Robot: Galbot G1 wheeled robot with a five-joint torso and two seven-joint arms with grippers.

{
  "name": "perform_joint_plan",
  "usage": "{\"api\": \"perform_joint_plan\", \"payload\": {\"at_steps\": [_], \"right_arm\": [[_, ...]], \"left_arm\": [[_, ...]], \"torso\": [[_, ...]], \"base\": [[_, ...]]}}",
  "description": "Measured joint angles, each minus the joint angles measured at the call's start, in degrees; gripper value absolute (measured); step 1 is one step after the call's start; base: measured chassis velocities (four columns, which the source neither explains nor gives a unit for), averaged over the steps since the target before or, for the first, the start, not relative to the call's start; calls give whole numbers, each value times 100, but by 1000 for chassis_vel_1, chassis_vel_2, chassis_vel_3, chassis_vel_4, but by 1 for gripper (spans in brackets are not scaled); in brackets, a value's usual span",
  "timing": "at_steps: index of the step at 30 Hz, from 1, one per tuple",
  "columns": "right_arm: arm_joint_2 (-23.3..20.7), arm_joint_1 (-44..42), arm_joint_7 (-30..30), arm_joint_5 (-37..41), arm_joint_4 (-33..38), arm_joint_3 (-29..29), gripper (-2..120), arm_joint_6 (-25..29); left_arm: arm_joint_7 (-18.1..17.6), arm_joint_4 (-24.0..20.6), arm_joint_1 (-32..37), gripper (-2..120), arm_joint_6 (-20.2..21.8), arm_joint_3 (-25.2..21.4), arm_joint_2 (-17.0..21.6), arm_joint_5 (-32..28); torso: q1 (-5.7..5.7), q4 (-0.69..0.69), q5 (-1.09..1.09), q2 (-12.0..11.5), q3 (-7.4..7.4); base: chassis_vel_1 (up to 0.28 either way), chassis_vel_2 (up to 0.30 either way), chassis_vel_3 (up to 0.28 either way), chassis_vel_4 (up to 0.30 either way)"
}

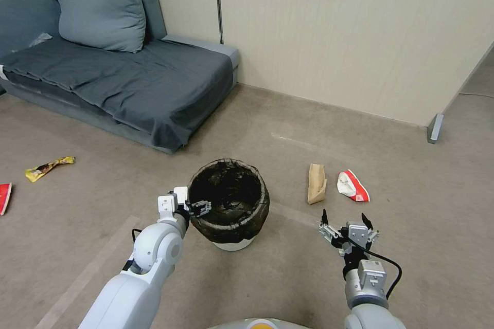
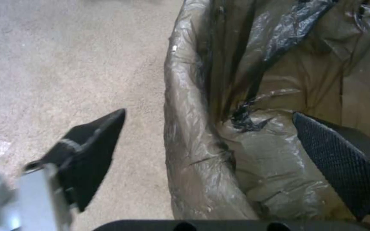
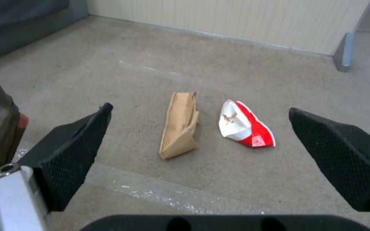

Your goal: Pick up the trash bin, then pick up the garbage from the floor and place it into the trash bin.

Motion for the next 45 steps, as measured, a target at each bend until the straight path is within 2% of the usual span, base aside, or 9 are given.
{"api": "perform_joint_plan", "payload": {"at_steps": [9,12,13,15,17,25,34,42,45], "right_arm": [[0,12,46,-12,-9,0,100,1],[0,16,82,-13,-9,5,100,1],[0,16,82,-13,-9,5,100,1],[0,20,97,-13,-9,10,100,0],[0,20,98,-13,-9,11,100,-1],[0,13,126,-21,15,2,100,-6],[0,11,152,-27,31,11,100,-17],[0,24,163,-29,34,7,100,-23],[0,21,164,-30,40,7,100,-24]], "left_arm": [[40,-125,31,62,-1,24,22,69],[-2,-239,54,48,12,68,55,-39],[-2,-239,54,48,12,68,55,-39],[-19,-292,73,36,23,76,57,-67],[-22,-297,74,34,25,77,56,-70],[-63,-385,147,4,33,82,26,-104],[-113,-773,279,1,51,-81,120,21],[-141,-1393,463,0,52,-254,241,146],[-125,-1884,610,0,52,-317,298,234]], "torso": [[0,-2,-8,-2,3],[1,-2,-11,-3,4],[1,-2,-11,-3,4],[2,-2,-10,-3,4],[1,-2,-9,-3,4],[1,-3,-9,-3,4],[2,-3,-6,-3,5],[2,-2,-5,-4,4],[2,-1,-6,-4,4]], "base": [[0,0,0,0],[0,0,0,0],[0,0,0,0],[0,0,0,0],[0,0,0,0],[0,0,0,0],[0,0,0,0],[0,0,0,0],[0,0,0,0]]}}
